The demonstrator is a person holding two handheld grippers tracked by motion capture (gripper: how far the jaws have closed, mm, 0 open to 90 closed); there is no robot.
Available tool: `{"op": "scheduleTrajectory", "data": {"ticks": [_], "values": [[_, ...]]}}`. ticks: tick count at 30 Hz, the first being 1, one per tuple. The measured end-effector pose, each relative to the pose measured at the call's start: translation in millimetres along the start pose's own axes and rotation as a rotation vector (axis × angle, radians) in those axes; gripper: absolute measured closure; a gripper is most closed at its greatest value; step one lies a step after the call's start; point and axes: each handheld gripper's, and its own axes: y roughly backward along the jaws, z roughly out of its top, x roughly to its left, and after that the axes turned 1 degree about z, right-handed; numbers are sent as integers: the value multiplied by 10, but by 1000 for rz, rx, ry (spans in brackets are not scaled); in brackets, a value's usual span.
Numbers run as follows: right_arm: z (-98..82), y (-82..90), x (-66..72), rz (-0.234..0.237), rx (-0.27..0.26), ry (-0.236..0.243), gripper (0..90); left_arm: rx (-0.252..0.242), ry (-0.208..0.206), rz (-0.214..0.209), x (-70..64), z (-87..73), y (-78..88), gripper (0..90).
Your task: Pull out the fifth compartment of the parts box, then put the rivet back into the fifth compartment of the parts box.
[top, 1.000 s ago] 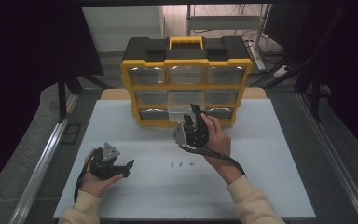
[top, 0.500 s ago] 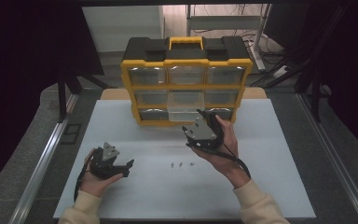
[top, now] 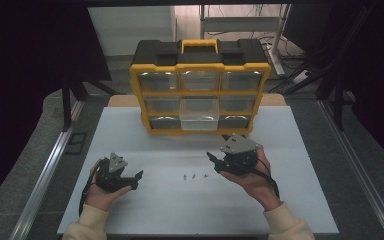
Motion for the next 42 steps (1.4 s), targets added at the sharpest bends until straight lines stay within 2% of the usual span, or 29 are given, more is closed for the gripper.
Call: {"op": "scheduleTrajectory", "data": {"ticks": [3, 8, 12, 15, 17, 22, 29, 36, 42], "values": [[-90, 26, -24, 41, 18, -45, 286, 0, 0, 0, -2, -2, -1, 137], [-250, 57, -94, 74, 44, -119, 283, 1, -4, -1, -5, -2, 0, 137], [-371, 26, -167, 122, 110, -159, 275, 5, -5, 0, -1, 0, -1, 137], [-455, -41, -212, 134, 166, -181, 262, 3, -5, 1, -6, -2, -1, 137], [-491, -75, -229, 137, 183, -196, 257, 3, -4, 2, -4, -6, 4, 137], [-548, -157, -249, 148, 226, -206, 248, 1, -3, 4, -6, -7, 16, 137], [-571, -203, -261, 164, 256, -220, 241, -4, -11, 9, -34, 5, 32, 135], [-589, -222, -255, 150, 277, -220, 245, -7, -19, 12, -58, 24, 21, 136], [-579, -266, -183, 146, 314, -210, 247, -15, -22, 6, -77, 43, 5, 137]]}}
